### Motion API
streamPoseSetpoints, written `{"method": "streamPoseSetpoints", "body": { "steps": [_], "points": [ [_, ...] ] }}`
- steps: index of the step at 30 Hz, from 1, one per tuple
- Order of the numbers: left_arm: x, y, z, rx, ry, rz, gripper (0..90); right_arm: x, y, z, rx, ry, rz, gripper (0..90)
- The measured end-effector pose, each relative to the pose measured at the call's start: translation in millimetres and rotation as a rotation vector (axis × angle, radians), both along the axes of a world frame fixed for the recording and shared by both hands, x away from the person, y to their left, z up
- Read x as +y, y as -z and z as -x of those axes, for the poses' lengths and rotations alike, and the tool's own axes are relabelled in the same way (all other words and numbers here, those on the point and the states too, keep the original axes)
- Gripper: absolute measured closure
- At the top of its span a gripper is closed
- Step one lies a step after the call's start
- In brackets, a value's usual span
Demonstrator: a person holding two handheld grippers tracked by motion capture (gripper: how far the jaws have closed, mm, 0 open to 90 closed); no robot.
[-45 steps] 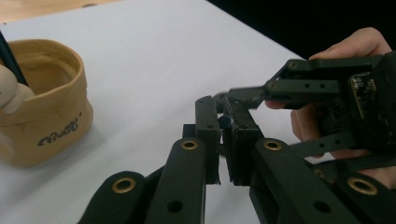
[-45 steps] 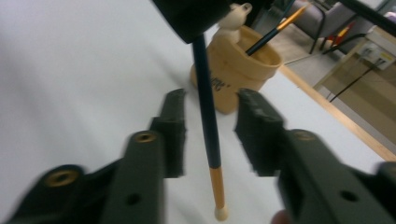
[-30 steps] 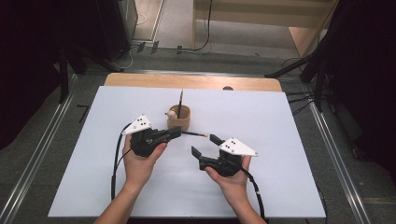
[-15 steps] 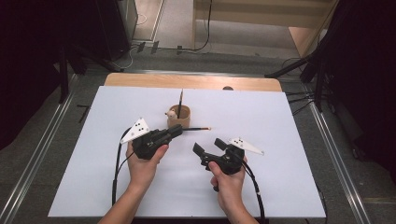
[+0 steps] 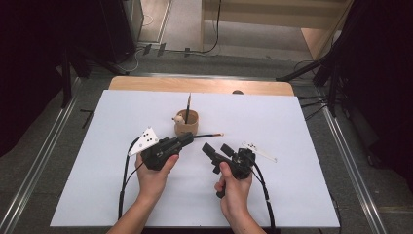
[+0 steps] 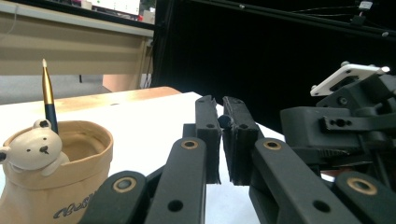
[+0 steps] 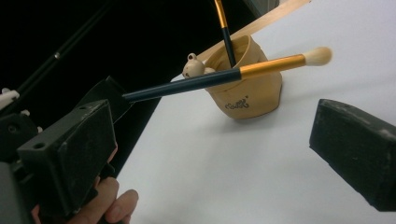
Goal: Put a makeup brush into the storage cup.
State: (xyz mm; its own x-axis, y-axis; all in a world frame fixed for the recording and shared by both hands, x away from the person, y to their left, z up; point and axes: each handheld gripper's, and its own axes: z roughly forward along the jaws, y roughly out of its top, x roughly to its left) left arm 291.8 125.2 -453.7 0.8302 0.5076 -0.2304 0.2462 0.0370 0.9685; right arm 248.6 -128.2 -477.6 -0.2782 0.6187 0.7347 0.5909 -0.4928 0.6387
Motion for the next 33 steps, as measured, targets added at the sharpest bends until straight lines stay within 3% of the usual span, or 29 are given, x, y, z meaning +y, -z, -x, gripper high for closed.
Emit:
{"method": "streamPoseSetpoints", "body": {
  "steps": [6,11,27,31,33],
  "points": [
    [-7.2,1.5,5.0,-0.012,0.016,0.0,86.8,-5.6,5.4,-4.1,0.034,0.0,-0.082,3.7],
    [-12.7,2.6,8.4,-0.024,0.029,-0.004,86.8,-10.5,6.0,-5.8,0.049,0.013,-0.122,5.9],
    [-25.8,7.2,19.1,-0.047,0.072,-0.014,86.8,-20.4,12.0,-10.3,0.085,0.027,-0.184,14.8],
    [-30.0,8.9,21.8,-0.061,0.086,-0.025,86.8,-22.6,13.7,-11.0,0.091,0.031,-0.193,21.4],
    [-30.4,8.8,22.3,-0.069,0.087,-0.029,86.8,-24.0,15.0,-11.3,0.1,0.04,-0.197,29.1]
  ]
}}
